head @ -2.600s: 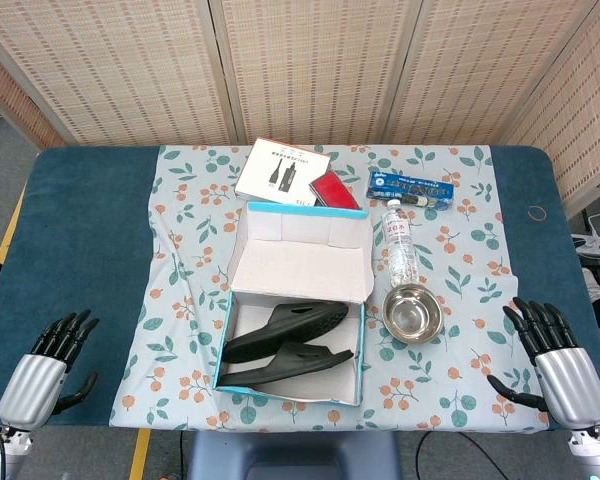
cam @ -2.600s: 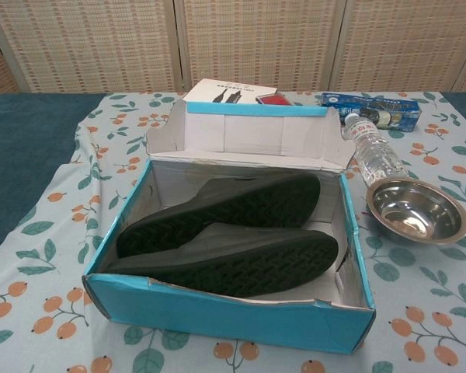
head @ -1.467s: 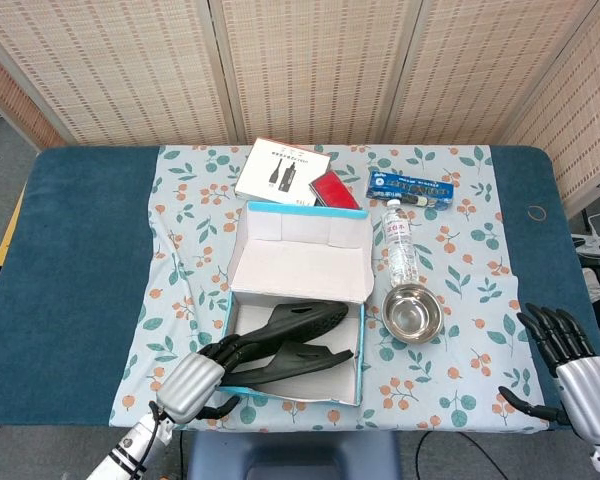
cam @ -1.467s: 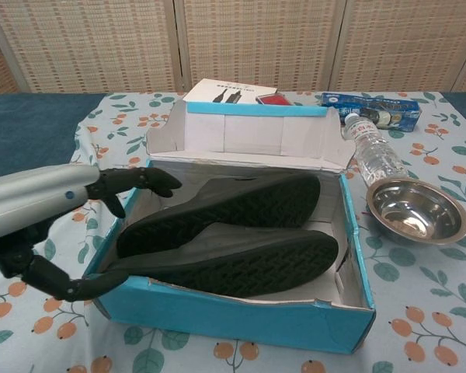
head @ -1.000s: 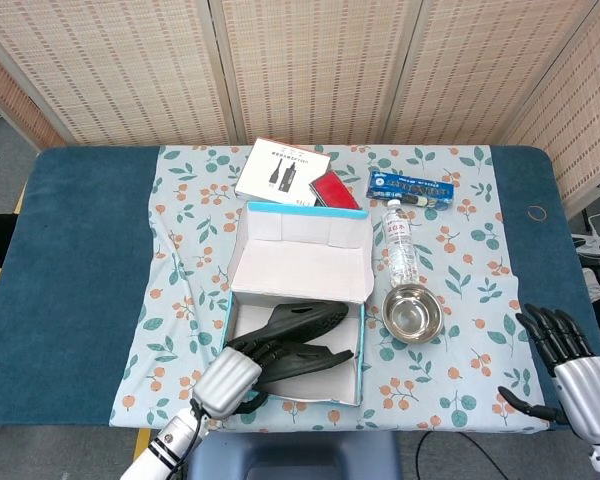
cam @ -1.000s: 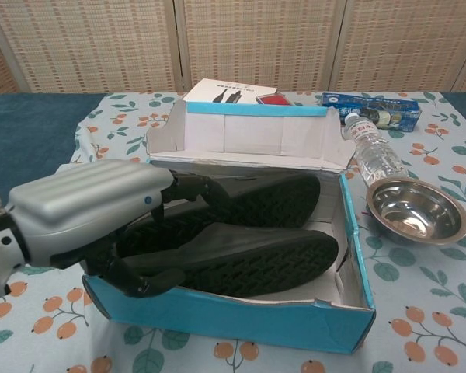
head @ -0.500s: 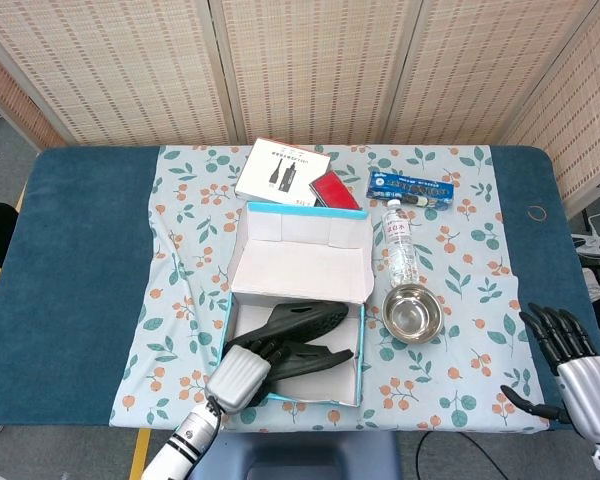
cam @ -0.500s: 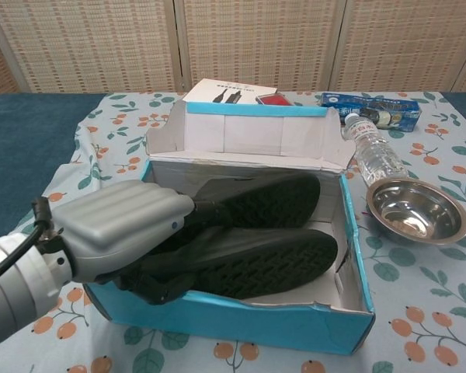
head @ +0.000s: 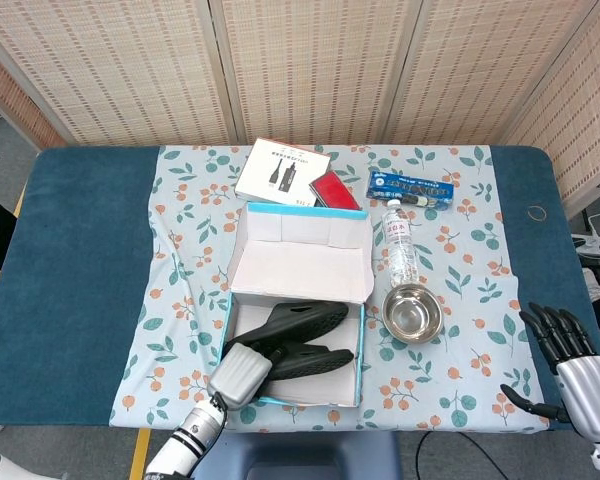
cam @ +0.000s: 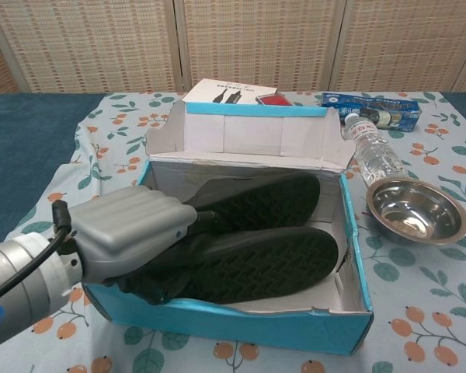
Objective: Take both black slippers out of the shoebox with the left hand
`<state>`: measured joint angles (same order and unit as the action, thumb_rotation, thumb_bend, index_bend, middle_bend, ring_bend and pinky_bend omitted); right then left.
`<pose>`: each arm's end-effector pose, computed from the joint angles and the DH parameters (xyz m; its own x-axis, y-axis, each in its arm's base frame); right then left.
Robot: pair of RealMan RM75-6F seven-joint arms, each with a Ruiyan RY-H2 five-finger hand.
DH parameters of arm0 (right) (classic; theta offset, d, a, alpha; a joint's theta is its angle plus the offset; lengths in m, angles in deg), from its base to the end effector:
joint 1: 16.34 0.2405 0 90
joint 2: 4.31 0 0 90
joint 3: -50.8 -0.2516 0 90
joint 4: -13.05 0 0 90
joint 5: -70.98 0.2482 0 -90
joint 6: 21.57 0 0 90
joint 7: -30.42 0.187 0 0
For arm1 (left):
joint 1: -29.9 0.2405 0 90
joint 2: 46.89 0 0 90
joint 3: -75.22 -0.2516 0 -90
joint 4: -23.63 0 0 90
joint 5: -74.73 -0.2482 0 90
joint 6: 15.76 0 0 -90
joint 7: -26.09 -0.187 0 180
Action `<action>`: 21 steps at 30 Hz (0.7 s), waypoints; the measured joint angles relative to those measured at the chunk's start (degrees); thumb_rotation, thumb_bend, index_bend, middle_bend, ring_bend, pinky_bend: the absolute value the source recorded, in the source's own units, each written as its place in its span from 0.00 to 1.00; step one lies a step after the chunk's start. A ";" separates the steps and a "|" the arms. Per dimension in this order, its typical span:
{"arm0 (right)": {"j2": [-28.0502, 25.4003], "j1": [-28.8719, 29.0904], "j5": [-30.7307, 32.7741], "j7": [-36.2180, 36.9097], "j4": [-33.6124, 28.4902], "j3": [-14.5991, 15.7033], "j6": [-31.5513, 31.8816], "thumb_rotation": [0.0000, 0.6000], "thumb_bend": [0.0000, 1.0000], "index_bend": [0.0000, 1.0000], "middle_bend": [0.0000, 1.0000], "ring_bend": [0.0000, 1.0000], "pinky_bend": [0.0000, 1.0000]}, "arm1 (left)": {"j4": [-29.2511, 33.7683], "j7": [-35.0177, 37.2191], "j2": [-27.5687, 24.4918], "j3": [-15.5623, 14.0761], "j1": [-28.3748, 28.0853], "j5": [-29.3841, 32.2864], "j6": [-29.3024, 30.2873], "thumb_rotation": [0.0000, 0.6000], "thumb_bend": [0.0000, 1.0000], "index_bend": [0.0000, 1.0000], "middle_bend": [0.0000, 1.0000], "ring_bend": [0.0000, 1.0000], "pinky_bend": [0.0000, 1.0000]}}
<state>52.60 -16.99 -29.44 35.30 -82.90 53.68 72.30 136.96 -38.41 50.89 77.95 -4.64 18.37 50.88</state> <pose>-0.2950 -0.1683 0.1453 0.3689 -0.0027 0.9295 -0.9168 -0.1659 0.3634 -0.0461 0.2243 -0.1116 0.6386 0.3031 0.7074 0.7264 -0.5409 -0.4240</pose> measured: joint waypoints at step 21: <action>0.29 -0.06 0.07 -0.61 -0.13 -0.16 -0.31 0.69 0.13 0.00 0.00 0.00 0.00 | 2.28 2.31 -3.65 -0.68 -7.54 12.74 -2.75 1.00 0.38 0.47 0.54 0.48 0.54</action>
<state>52.88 -17.05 -29.38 34.68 -83.02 53.52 71.99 139.24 -36.09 47.24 77.27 -12.18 31.11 48.13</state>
